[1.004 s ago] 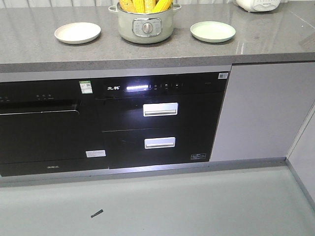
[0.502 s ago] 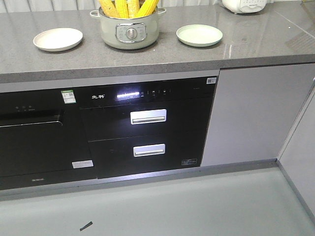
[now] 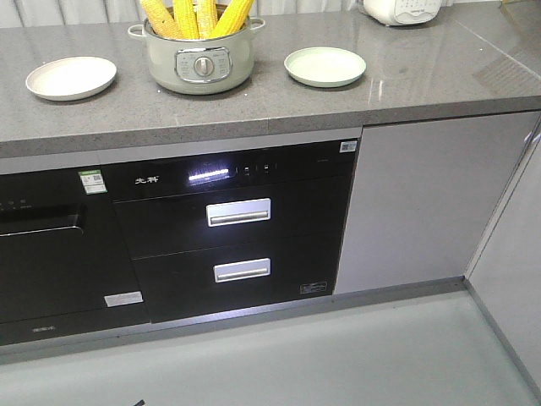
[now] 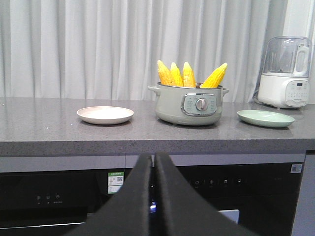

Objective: Distribute corn equally
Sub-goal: 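Drive the base forward toward the counter with the corn pot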

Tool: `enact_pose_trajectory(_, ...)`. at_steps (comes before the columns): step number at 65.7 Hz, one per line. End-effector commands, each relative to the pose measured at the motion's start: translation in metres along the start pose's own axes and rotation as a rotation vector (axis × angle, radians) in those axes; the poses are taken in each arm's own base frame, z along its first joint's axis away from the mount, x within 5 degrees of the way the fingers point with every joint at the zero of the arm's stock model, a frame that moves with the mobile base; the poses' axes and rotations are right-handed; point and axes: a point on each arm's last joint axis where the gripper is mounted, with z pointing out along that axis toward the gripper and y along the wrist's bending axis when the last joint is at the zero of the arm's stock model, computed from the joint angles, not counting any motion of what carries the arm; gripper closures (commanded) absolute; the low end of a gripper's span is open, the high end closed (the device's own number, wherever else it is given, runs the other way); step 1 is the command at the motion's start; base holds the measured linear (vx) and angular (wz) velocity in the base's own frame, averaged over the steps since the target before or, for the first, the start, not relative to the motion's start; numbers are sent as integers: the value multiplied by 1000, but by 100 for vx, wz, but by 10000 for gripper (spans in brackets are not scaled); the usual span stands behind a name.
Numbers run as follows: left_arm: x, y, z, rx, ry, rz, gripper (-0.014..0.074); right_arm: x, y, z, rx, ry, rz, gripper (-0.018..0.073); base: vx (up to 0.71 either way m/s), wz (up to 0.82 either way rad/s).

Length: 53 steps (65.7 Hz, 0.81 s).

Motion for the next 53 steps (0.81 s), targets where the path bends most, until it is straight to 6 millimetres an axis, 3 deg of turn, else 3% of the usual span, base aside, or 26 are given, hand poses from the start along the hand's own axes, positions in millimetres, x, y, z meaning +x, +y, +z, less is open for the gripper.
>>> enact_pose_trajectory(1,-2,0,-1,10,-69,-11,603,-4,0,0,3,-68,-16,566,7,-5)
enact_pose_trajectory(53,-2,0,-1,10,-69,-11,603,-4,0,0,3,-68,-16,566,10,-2)
